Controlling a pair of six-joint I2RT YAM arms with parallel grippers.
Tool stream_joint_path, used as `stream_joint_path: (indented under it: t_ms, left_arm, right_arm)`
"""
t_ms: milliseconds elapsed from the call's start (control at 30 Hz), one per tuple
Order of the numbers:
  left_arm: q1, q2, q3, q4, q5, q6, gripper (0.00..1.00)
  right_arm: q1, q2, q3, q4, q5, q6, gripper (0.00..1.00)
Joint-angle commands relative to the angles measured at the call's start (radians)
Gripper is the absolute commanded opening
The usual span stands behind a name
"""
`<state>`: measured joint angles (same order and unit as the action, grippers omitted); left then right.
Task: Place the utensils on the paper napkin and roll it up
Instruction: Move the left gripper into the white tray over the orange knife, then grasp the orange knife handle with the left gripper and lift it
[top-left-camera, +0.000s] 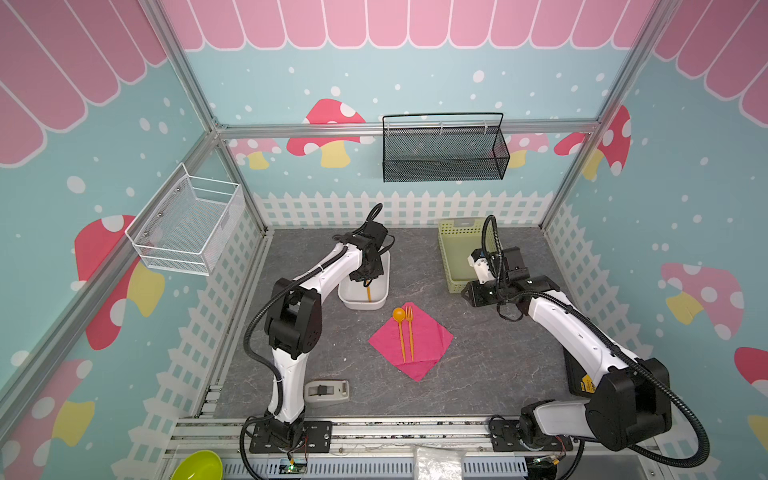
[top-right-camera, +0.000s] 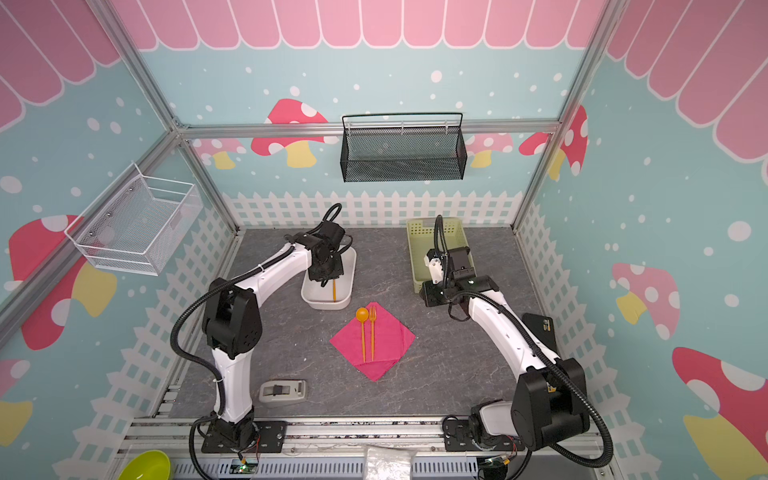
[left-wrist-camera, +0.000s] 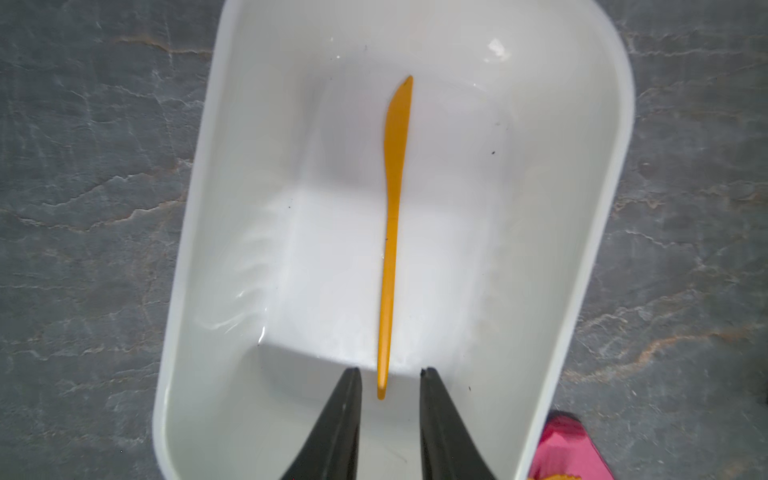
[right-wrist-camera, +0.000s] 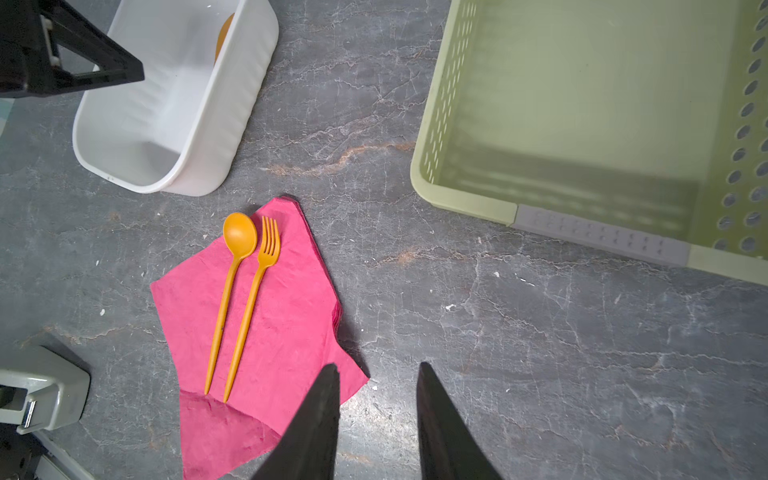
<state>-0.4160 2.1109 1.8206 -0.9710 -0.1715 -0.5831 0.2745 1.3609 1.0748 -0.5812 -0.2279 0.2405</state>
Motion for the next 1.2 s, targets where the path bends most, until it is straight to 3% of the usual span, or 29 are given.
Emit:
stream_joint_path:
  t_ms: [0, 733, 1167]
  left_arm:
    - [0.028, 0.043, 0.060, -0.052, 0.025, 0.035, 0.28]
    - [0.082, 0.367, 0.392, -0.126, 0.054, 0.066, 0.21]
    - [0.082, 0.371, 0.368, -0.162, 0.088, 0.078, 0.18]
  right_arm:
    - [-0.006, 0.013, 0.024, -0.017, -0.001, 0.002, 0.34]
    - [-0.006, 0.052, 0.044, -0.023, 0.007, 0.006, 0.34]
    - [-0.006, 0.055, 0.050, -0.029, 0.009, 0.008, 0.34]
